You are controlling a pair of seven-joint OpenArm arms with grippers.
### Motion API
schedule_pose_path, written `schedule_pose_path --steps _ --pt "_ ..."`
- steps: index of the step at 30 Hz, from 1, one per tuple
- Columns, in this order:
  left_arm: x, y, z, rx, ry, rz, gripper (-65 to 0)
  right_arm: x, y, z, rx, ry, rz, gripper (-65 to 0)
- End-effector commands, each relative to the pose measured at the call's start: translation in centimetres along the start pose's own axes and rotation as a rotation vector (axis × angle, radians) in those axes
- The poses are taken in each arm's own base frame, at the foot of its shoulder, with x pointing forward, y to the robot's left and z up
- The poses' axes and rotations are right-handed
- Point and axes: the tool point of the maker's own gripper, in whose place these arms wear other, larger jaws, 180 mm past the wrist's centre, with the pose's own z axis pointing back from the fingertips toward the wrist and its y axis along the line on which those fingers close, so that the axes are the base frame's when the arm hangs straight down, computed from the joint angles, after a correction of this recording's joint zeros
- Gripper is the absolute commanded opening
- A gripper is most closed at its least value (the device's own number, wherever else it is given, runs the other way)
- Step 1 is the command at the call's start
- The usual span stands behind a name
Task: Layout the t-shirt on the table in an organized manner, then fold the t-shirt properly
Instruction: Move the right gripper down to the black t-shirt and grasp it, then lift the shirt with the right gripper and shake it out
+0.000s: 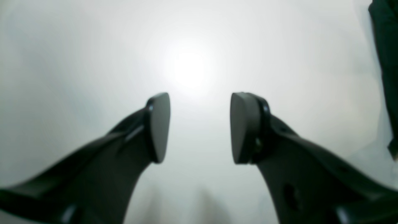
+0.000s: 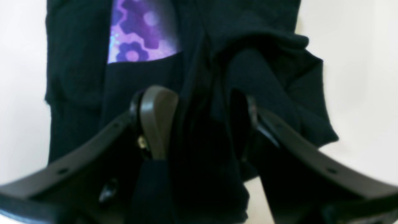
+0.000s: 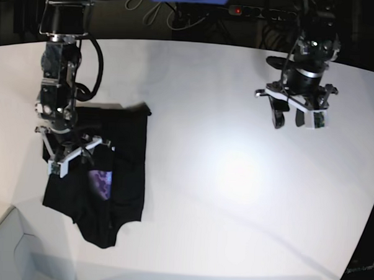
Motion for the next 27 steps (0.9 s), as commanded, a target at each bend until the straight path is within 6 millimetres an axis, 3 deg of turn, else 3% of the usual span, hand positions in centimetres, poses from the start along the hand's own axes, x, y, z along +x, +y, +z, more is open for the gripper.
schedule_pose_path --steps 1,7,9,11,12,13,16,19,22,27 --pt "1.2 0.0 0.1 -0.002 -0.043 -0.008 -34.7 1.6 -0.1 -0.2 -0.002 -0.041 0.0 -33.3" --pt "1.2 0.1 0.1 -0.001 -0.041 -0.009 -34.7 0.4 -0.3 -1.8 -0.007 0.015 -0.014 -35.9" --pt "1.1 0.1 0.1 -0.001 -0.038 -0.009 -34.7 0.5 -0.3 -1.8 -0.007 0.011 -0.014 -42.3" --pt "1.0 0.1 0.1 0.0 -0.037 -0.009 -34.7 1.7 -0.2 -1.6 -0.004 -0.024 -0.013 -55.2" --pt "1.0 0.1 0.1 0.0 -0.037 -0.009 -34.7 2.7 -0.1 -1.3 -0.003 -0.055 -0.011 -63.7" --pt "0.9 0.1 0.1 0.0 -0.035 -0.009 -34.7 3.9 0.1 -0.9 0.002 -0.087 -0.008 -65.0" --pt "1.0 0.1 0.2 -0.001 -0.037 -0.009 -34.7 8.0 0.9 1.2 0.018 -0.21 0.006 -65.0" --pt "1.0 0.1 0.2 -0.001 -0.037 -0.01 -34.7 14.1 1.8 4.4 0.036 -0.394 0.013 -65.0" --pt "1.1 0.1 0.3 -0.002 -0.041 -0.01 -34.7 20.0 4.7 8.0 0.098 -0.563 0.041 -65.0" --pt "2.4 -0.3 0.9 -0.011 -0.077 -0.015 -34.7 26.7 9.2 13.4 0.197 -0.778 0.098 -65.0"
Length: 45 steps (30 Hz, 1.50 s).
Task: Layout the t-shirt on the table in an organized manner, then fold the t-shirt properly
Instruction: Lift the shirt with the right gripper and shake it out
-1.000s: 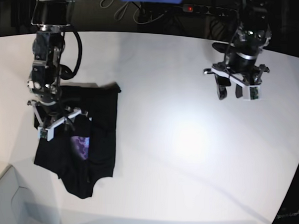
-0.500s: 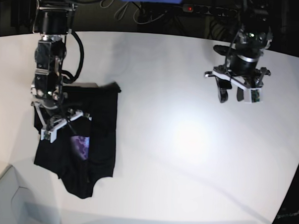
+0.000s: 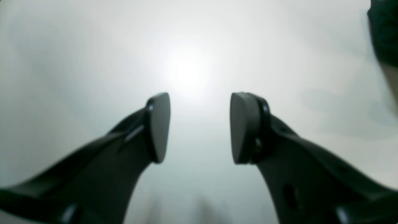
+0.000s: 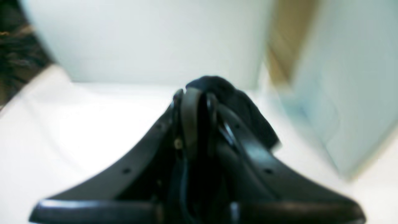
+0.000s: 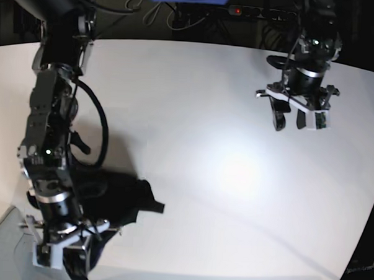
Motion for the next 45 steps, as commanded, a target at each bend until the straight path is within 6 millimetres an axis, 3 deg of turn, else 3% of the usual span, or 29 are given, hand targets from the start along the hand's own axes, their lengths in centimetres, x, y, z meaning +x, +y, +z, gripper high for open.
schedule_pose_path --steps 1,7,13,16,20,23,27,30,33,36,39,42,45 --pt "1.2 0.0 0.3 -0.003 -0.044 -0.008 -34.7 4.3 0.4 -0.3 0.005 -0.127 0.004 -65.0" --pt "1.8 1.5 0.5 0.039 -0.059 -0.007 -34.7 13.1 3.0 -1.2 0.059 -0.325 -0.033 -65.0" --pt "2.2 3.1 0.7 0.079 -0.071 -0.006 -34.7 19.2 7.1 -2.9 0.147 -0.418 -0.041 -65.0" --pt "2.4 4.0 0.8 0.106 -0.077 -0.005 -34.7 20.9 9.3 -3.1 0.193 -0.423 -0.063 -65.0" --pt "2.7 4.5 0.9 0.118 -0.085 0.001 -34.7 20.6 13.0 -2.5 0.275 -0.372 -0.086 -65.0" --pt "2.9 4.5 0.9 0.12 -0.093 0.0 -34.7 18.5 15.2 -2.3 0.321 -0.327 -0.057 -65.0" --pt "2.9 4.5 0.8 0.119 -0.096 0.001 -34.7 14.9 16.0 -2.5 0.337 -0.243 -0.051 -65.0" --pt "3.0 4.6 0.8 0.122 -0.099 0.0 -34.5 8.8 14.6 -2.9 0.31 -0.117 -0.011 -65.0" --pt "3.1 6.3 1.3 0.173 -0.102 0.012 -34.3 0.0 12.9 -2.0 0.281 0.068 0.018 -65.0" --pt "2.9 7.7 1.7 0.223 -0.102 0.045 -34.0 -8.6 10.4 -0.6 0.236 0.262 0.038 -61.0" --pt "2.9 8.5 2.0 0.248 -0.106 0.056 -29.0 -14.5 6.1 -0.1 0.123 0.364 -0.015 -51.8" --pt "3.0 8.3 1.9 0.243 -0.108 0.056 -19.3 -17.5 0.8 0.7 -0.02 0.396 -0.087 -40.6" --pt "4.9 8.0 1.0 0.233 -0.159 0.065 -8.7 -18.7 -2.8 1.8 -0.123 0.413 -0.142 -28.7"
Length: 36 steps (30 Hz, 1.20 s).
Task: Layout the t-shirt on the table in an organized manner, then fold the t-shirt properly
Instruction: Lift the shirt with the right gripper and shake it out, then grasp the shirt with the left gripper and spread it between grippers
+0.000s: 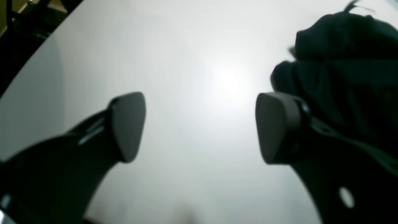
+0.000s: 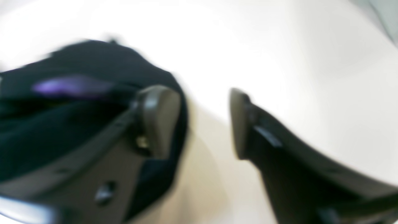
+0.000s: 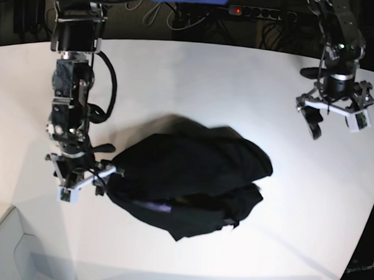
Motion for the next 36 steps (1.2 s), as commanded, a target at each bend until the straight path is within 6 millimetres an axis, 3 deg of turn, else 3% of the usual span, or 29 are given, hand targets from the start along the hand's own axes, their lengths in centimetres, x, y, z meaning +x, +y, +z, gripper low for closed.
schedule_pose_path --steps 1,4,9,15,19,26,30,32,34,36 --pt "2.7 -0.5 -0.3 -0.013 -0.09 0.001 -6.5 2.7 -0.2 0.4 0.002 -0.085 -0.024 -25.9" --pt "4.5 -1.2 -2.6 -0.022 -0.133 0.038 -3.6 2.0 -2.4 2.0 -0.047 -0.093 -0.052 -19.9" --pt "7.1 -3.4 -8.1 -0.059 -0.153 0.107 -3.6 -0.3 -1.7 5.3 -0.04 -0.085 -0.057 -19.5" --pt "4.4 -8.7 -14.9 -0.145 0.001 0.118 -3.6 -2.7 0.1 8.2 0.001 -0.055 -0.035 -19.5" --pt "1.6 -12.7 -18.8 -0.194 0.104 0.081 -3.6 -4.2 0.4 9.3 0.011 -0.026 -0.026 -19.5" --pt "-0.8 -17.0 -21.2 -0.255 0.059 -0.043 -3.6 -5.9 -0.1 10.5 -0.002 0.011 -0.019 -19.5" --pt "-2.9 -17.9 -21.1 -0.277 0.098 -0.101 -4.4 -6.5 -0.2 10.7 -0.004 0.026 -0.017 -19.5" --pt "-2.7 -18.1 -21.1 -0.284 0.092 -0.105 -13.6 -6.5 -0.2 10.7 -0.004 0.026 -0.017 -19.5" --pt "-1.6 -17.7 -21.2 -0.279 0.068 -0.104 -35.3 -6.5 -0.2 10.7 -0.004 0.025 -0.017 -19.5" --pt "0.0 -16.8 -21.4 -0.262 0.032 -0.107 -64.3 -6.4 -0.1 10.6 -0.002 0.022 -0.017 -19.5"
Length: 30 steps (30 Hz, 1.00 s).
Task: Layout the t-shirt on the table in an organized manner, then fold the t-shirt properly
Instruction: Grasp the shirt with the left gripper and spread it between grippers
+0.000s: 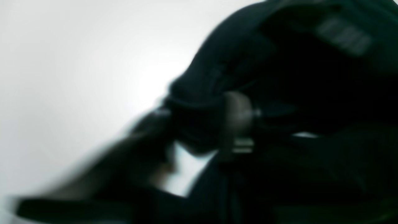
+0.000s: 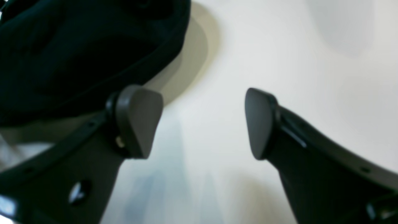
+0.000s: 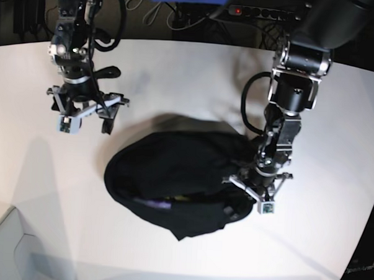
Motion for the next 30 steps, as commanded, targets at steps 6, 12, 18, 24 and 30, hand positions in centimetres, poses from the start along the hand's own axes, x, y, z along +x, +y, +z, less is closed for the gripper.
schedule_pose_path --steps 6,12,18,24,30 --pt "11.3 1.1 2.9 -0.01 -0.228 -0.043 -60.4 0.8 5.3 0.3 0.165 -0.036 0.061 -19.6" --pt "13.9 2.7 5.7 0.009 -0.254 0.002 -64.6 -0.5 13.0 1.2 0.393 -0.017 0.086 -19.3" --pt "11.0 5.2 6.2 0.059 -0.195 0.037 -64.6 -0.6 16.3 -3.1 0.43 0.029 0.038 -19.3" --pt "8.8 7.7 7.5 0.1 -0.172 0.02 -64.6 -0.4 17.1 -7.5 0.431 0.081 0.072 -19.3" --pt "5.7 9.0 8.5 0.122 -0.122 -0.005 -64.5 -0.8 16.3 -10.0 0.409 0.125 0.098 -19.5"
